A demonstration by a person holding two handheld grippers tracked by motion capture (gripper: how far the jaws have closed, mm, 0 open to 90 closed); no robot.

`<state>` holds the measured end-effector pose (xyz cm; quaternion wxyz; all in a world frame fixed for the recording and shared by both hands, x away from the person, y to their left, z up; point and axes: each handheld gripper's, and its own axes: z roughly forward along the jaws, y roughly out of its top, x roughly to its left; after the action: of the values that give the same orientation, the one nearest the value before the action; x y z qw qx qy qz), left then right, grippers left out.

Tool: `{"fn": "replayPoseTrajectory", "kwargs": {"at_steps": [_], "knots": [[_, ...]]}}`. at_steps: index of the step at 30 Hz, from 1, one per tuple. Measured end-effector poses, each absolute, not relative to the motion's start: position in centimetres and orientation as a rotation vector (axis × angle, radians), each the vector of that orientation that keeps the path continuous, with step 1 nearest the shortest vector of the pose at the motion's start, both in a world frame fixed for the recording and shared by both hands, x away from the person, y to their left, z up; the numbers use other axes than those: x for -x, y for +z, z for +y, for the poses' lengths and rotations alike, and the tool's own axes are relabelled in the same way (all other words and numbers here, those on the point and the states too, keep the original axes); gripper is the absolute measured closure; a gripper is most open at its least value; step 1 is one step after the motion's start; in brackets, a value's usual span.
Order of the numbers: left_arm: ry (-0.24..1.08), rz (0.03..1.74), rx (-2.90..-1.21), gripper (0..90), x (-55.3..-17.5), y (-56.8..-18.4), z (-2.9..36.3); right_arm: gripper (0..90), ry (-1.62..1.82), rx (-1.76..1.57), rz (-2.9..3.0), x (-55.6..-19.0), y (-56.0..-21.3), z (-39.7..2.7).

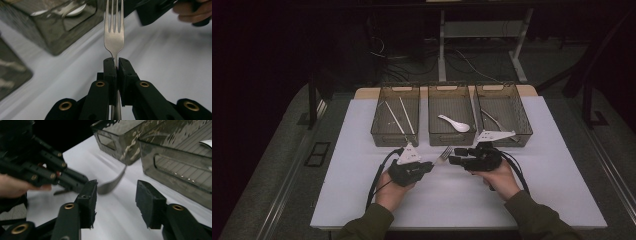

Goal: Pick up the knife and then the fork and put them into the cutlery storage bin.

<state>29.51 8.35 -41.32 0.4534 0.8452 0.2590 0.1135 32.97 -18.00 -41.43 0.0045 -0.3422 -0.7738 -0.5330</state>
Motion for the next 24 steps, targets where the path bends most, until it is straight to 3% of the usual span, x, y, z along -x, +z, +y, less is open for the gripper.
{"fn": "replayPoseTrajectory", "kwargs": {"at_steps": [5, 9, 16, 24], "knots": [[0.29, 0.619, -2.063, 85.0, -29.7, -40.8, 7.0, 75.9, -1.714, 1.111, -2.37, -33.5, -41.2, -18.0], [0.297, 0.624, -2.039, 84.9, -30.0, -40.8, 6.4, 83.8, -1.76, 1.136, -2.32, -33.7, -40.9, -18.5], [0.296, 0.605, -1.996, 82.9, -30.4, -40.2, 5.7, 87.5, -1.812, 1.161, -2.266, -33.9, -39.9, -19.5], [0.28, 0.604, -2.006, 65.0, -30.1, -40.3, 7.5, 87.5, -1.893, 1.221, -2.29, -34.8, -37.6, -22.5]]}}
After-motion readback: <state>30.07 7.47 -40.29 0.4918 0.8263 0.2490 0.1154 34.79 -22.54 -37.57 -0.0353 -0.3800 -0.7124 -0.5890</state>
